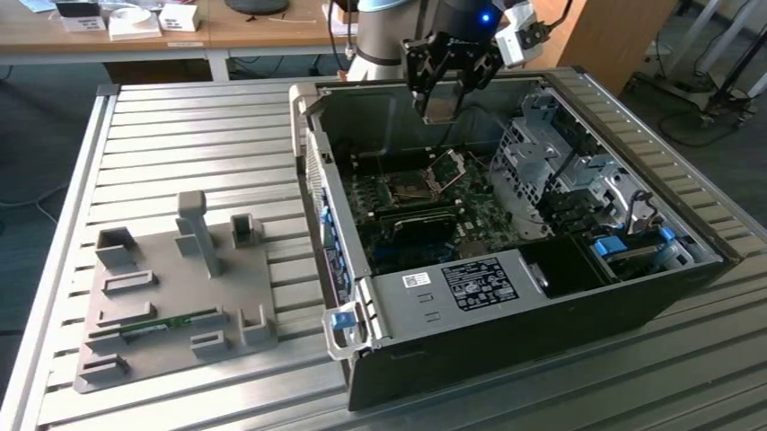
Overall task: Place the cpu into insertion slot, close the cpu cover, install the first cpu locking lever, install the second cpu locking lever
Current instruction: 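Place the cpu into insertion slot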
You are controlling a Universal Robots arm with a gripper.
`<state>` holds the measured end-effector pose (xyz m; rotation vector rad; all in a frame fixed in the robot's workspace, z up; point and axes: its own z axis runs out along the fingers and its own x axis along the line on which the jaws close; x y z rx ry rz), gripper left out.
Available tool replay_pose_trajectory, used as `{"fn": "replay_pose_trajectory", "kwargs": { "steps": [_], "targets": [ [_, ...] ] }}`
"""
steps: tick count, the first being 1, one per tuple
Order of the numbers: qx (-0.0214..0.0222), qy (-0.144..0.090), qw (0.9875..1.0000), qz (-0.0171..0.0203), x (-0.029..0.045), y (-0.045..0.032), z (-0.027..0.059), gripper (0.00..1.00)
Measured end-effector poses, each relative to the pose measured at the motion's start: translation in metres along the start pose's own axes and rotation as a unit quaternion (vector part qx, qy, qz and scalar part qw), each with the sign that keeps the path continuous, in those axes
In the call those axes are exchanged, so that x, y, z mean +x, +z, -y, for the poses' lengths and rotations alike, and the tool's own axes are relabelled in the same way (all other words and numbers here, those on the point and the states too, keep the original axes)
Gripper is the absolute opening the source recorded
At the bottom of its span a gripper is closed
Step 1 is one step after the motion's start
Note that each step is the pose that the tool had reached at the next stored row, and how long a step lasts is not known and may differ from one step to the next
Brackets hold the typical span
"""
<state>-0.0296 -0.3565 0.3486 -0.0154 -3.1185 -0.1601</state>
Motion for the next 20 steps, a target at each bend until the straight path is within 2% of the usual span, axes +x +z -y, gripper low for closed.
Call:
{"fn": "replay_pose_trajectory", "kwargs": {
  "steps": [8,20],
  "targets": [
    [-0.0002,0.000,1.0000,0.0000,0.0000,0.0011,0.0001,0.54],
    [-0.0002,0.000,1.0000,0.0000,0.0003,0.0091,0.0009,0.54]
  ]
}}
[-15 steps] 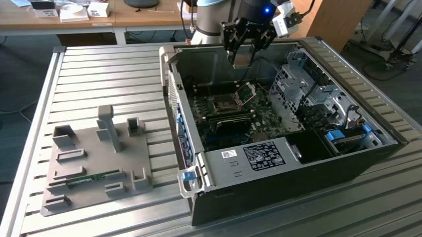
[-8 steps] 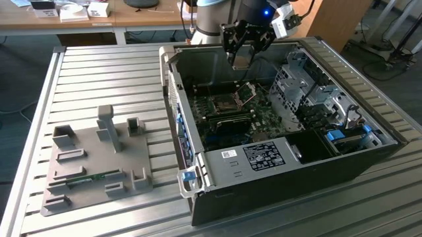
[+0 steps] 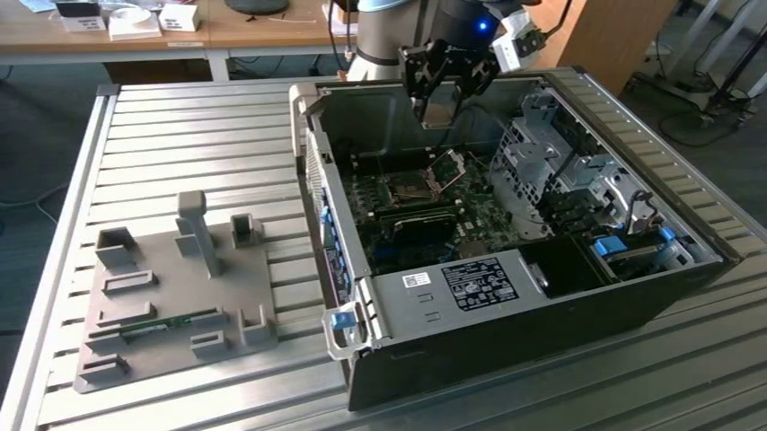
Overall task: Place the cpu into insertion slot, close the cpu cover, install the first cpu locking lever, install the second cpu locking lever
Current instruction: 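Place the cpu into insertion slot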
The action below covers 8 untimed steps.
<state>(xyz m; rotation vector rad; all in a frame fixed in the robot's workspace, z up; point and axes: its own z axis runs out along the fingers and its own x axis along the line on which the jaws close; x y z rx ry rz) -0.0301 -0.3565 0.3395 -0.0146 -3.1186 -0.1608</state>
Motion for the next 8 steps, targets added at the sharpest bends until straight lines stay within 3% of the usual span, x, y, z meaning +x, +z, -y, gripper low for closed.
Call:
{"fn": "replay_pose_trajectory", "kwargs": {
  "steps": [8],
  "targets": [
    [-0.0001,0.000,1.0000,0.0000,0.0000,0.0021,0.0002,0.54]
  ]
}}
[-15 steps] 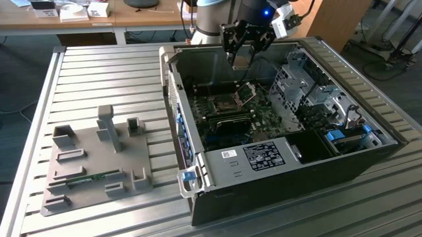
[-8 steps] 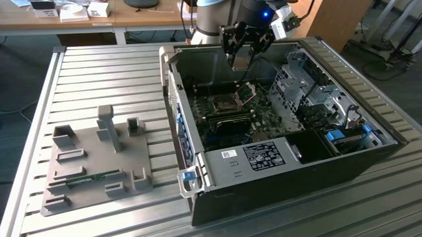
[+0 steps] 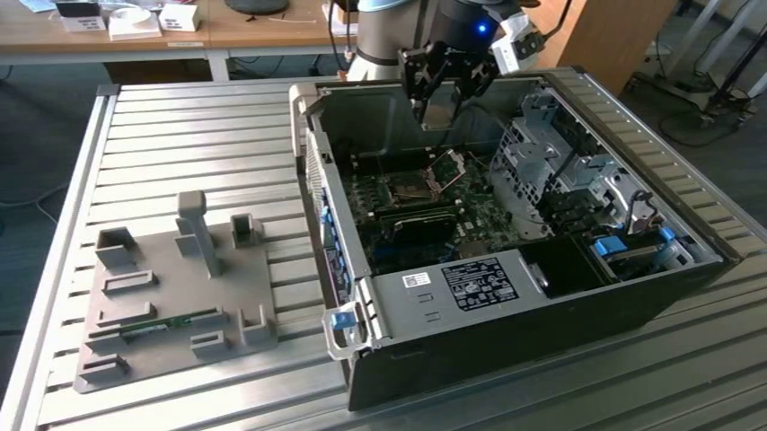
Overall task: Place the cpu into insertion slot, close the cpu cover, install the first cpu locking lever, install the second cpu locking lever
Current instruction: 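Place the cpu into insertion slot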
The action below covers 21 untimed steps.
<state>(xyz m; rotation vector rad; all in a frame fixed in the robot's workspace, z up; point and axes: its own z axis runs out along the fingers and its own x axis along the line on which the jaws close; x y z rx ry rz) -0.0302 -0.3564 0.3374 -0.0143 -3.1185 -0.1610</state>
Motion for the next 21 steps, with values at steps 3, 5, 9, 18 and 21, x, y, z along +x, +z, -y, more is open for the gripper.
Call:
{"fn": "replay_pose_trajectory", "kwargs": {
  "steps": [3,5,9,18,21],
  "targets": [
    [-0.0001,0.000,1.0000,0.0000,0.0000,0.0012,0.0001,0.54],
    [0.0000,0.000,1.0000,-0.0001,0.0000,0.0012,0.0002,0.54],
    [-0.0001,0.000,1.0000,-0.0001,0.0000,0.0015,0.0002,0.54],
    [0.0000,0.000,1.0000,-0.0001,0.0001,0.0042,0.0005,0.54],
    [-0.0001,0.000,1.0000,-0.0001,0.0001,0.0046,0.0005,0.54]
  ]
}}
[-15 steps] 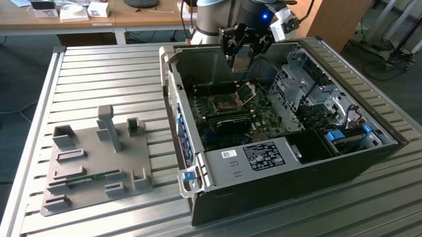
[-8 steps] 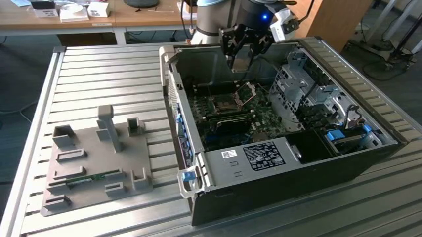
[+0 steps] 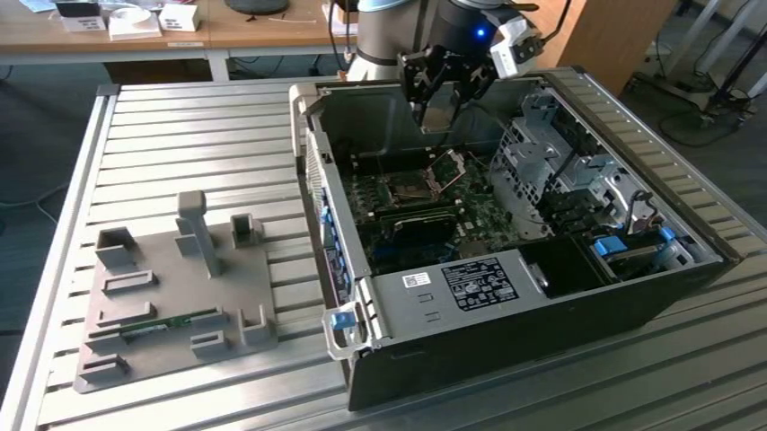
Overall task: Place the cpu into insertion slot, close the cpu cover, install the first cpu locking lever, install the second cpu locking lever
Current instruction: 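Place the cpu into insertion slot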
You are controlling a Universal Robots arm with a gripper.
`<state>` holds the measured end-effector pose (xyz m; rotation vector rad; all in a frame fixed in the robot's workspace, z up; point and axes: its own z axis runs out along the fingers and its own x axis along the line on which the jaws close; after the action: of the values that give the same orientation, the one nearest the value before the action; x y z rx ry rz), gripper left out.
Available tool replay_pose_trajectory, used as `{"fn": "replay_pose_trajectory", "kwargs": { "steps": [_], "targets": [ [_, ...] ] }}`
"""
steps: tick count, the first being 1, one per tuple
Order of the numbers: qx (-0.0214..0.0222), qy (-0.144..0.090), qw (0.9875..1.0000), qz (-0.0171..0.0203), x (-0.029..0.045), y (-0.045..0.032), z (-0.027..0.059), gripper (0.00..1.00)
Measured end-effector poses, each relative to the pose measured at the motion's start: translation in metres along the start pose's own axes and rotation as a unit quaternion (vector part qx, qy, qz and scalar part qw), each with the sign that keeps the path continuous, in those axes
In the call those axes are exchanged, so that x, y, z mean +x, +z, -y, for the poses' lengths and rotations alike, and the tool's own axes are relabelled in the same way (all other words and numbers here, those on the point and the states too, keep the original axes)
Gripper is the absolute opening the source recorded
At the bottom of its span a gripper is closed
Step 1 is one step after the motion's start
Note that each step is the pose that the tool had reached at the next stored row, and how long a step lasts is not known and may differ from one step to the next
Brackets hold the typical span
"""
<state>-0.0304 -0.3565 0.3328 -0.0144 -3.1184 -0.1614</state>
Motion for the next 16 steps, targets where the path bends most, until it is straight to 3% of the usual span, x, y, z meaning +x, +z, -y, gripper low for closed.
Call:
{"fn": "replay_pose_trajectory", "kwargs": {
  "steps": [16],
  "targets": [
    [0.0000,0.000,1.0000,0.0000,-0.0001,0.0067,0.0007,0.54]
  ]
}}
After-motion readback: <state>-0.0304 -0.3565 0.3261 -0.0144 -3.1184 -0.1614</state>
